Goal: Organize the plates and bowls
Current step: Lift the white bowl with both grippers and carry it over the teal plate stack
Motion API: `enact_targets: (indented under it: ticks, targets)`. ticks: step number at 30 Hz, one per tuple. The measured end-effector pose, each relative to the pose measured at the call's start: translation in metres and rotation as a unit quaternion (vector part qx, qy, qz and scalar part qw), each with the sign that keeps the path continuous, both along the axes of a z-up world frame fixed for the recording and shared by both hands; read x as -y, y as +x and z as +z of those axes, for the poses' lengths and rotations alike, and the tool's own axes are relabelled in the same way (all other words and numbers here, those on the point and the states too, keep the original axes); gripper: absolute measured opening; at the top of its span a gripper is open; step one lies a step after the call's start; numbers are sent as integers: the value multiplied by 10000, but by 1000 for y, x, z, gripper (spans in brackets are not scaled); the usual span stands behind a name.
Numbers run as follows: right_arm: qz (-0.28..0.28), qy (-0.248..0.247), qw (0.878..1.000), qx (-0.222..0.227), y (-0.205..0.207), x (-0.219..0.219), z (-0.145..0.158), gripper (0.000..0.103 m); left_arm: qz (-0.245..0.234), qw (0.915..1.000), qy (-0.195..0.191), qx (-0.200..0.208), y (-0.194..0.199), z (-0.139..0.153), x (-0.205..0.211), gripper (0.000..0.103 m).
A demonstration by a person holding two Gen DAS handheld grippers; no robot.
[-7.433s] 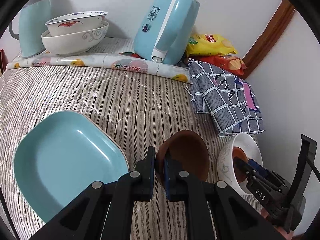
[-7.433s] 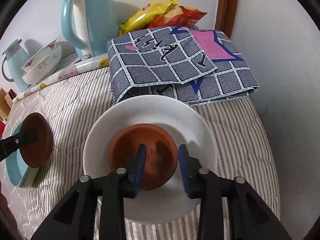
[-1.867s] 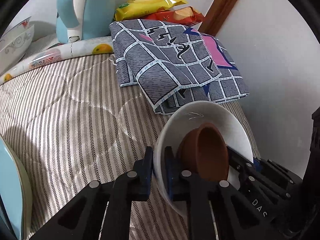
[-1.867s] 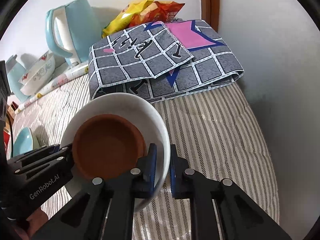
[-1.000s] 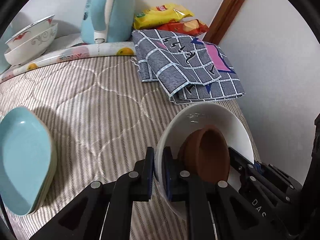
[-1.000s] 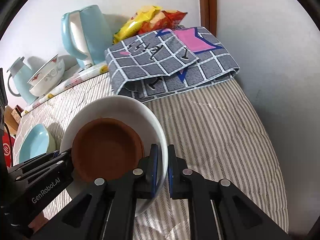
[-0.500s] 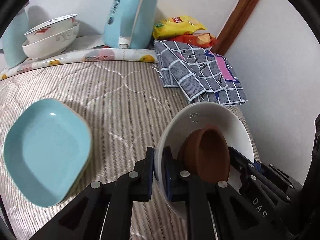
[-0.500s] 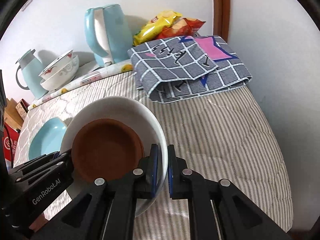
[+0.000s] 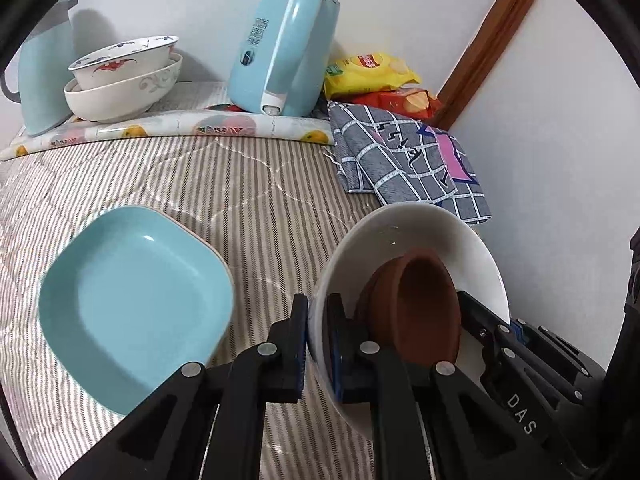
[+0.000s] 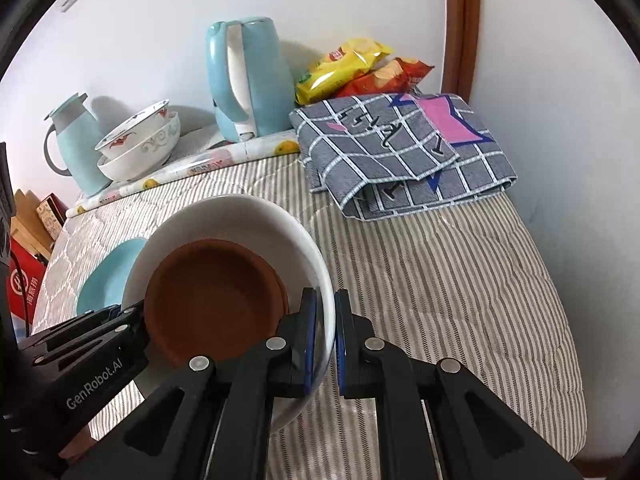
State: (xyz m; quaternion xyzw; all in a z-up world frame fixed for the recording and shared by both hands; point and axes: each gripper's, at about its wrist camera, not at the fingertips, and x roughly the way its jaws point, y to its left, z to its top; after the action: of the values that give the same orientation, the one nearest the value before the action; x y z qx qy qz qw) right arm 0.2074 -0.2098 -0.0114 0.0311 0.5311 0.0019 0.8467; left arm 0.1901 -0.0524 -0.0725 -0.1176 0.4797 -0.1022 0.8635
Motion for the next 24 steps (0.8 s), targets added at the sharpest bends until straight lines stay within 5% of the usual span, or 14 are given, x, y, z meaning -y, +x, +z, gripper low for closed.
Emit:
enact_targets:
  ticks: [24]
  targets:
    - [448, 6, 9990, -1, 22, -81, -1, 8, 434, 9990, -43, 51, 7, 2, -84, 10]
